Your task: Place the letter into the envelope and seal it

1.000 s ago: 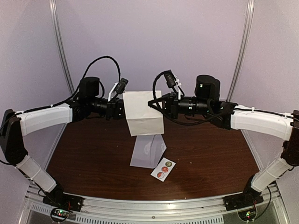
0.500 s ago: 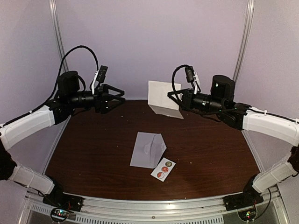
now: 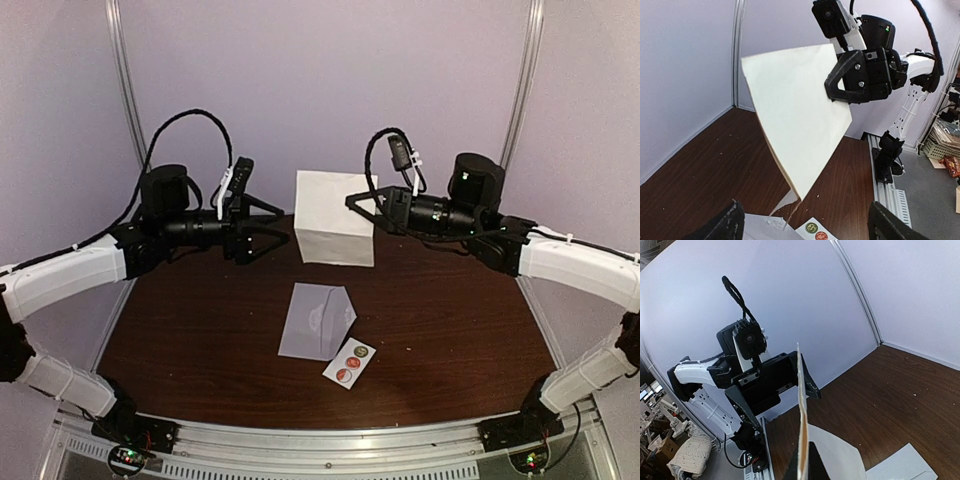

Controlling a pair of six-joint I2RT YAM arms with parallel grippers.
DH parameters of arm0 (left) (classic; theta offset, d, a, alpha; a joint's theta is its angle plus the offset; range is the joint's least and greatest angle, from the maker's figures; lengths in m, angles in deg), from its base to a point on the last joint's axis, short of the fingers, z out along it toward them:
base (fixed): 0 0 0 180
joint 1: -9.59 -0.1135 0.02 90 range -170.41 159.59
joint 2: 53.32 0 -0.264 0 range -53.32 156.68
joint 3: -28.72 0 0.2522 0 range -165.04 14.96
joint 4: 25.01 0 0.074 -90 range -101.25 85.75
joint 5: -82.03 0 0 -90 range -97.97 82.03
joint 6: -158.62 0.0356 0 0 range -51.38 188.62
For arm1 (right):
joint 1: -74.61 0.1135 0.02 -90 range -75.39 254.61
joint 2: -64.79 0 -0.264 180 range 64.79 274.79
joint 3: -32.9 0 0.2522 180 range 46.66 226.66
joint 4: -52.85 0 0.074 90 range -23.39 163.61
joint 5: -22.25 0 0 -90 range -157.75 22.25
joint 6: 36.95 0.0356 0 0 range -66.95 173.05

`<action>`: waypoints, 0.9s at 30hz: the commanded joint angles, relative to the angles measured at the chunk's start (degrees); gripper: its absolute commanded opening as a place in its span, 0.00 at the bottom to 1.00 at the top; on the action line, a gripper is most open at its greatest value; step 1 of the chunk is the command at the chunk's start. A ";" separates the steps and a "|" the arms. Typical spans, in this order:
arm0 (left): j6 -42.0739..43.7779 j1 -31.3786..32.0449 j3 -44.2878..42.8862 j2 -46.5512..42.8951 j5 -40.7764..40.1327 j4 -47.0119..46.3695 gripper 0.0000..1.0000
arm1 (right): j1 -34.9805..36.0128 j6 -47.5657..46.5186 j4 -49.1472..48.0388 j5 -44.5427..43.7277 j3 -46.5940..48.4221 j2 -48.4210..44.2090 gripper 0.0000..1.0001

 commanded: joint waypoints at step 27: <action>32.37 23.13 4.79 -2.17 -55.38 5.59 0.87 | 2.84 11.87 16.71 3.82 12.37 11.67 0.00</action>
